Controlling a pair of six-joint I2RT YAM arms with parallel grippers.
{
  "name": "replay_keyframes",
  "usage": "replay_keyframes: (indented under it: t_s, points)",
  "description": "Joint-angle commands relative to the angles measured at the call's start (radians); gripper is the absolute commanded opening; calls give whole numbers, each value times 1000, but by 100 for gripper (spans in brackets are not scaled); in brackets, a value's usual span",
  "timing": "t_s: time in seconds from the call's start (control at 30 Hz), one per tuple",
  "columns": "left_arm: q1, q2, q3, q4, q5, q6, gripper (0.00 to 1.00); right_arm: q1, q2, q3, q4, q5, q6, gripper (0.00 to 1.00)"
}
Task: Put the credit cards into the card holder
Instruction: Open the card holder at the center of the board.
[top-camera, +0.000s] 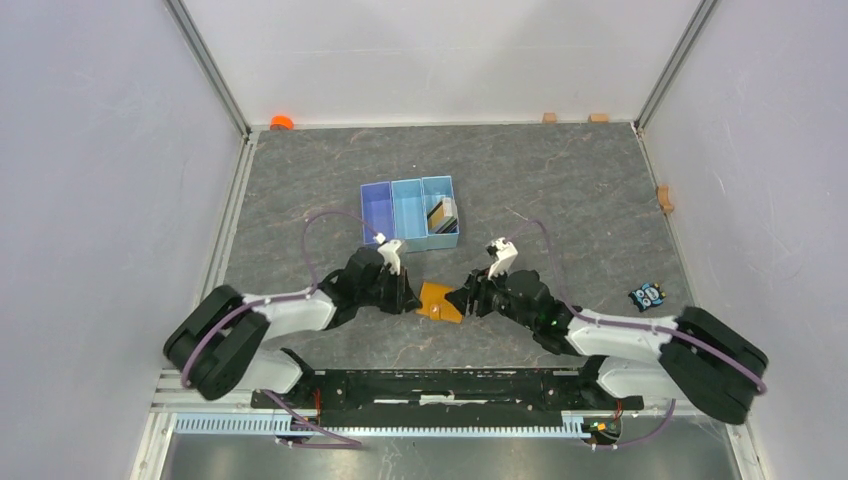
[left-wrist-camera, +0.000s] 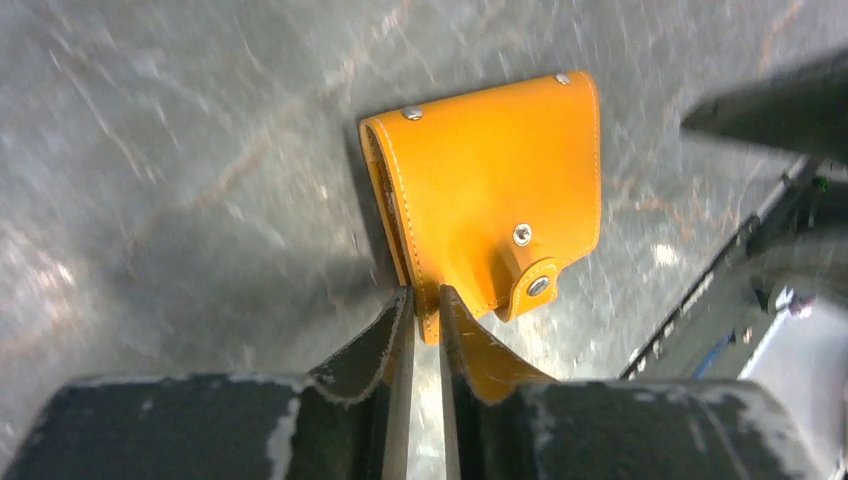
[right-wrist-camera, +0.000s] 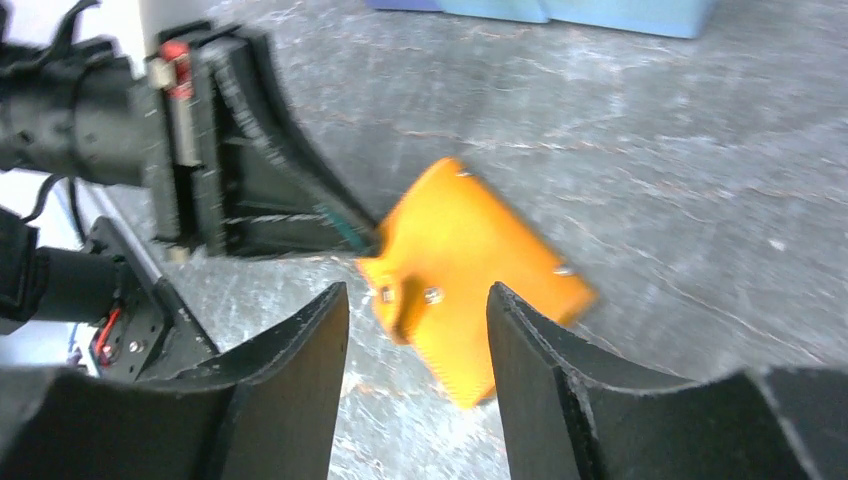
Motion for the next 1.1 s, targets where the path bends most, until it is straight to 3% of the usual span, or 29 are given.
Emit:
replay_keyframes:
  t_s: [0.0,0.23,0.37,0.53,0.77,1.07]
  points:
    - [-15,-158,-56,-108,33,-55,28,0,-160,-32,-266,163,-4,61]
    - [-14,-192,15,-234,-31,-50,54,-3,-197,-33,-327,192,78,64]
    - [-14,-161,13,-227,-64,-41,63,4,-159,-57,-248,131,123,64]
    - [-15,-88,12,-178,26,-22,61,20,-72,-45,-171,95,146,62]
    - [-33,-56,-15,-96,92,-37,52,35,75,34,-132,73,152,51]
    - [-163,-131,-127,56,109,-139,47,35,211,177,-88,29,69,50]
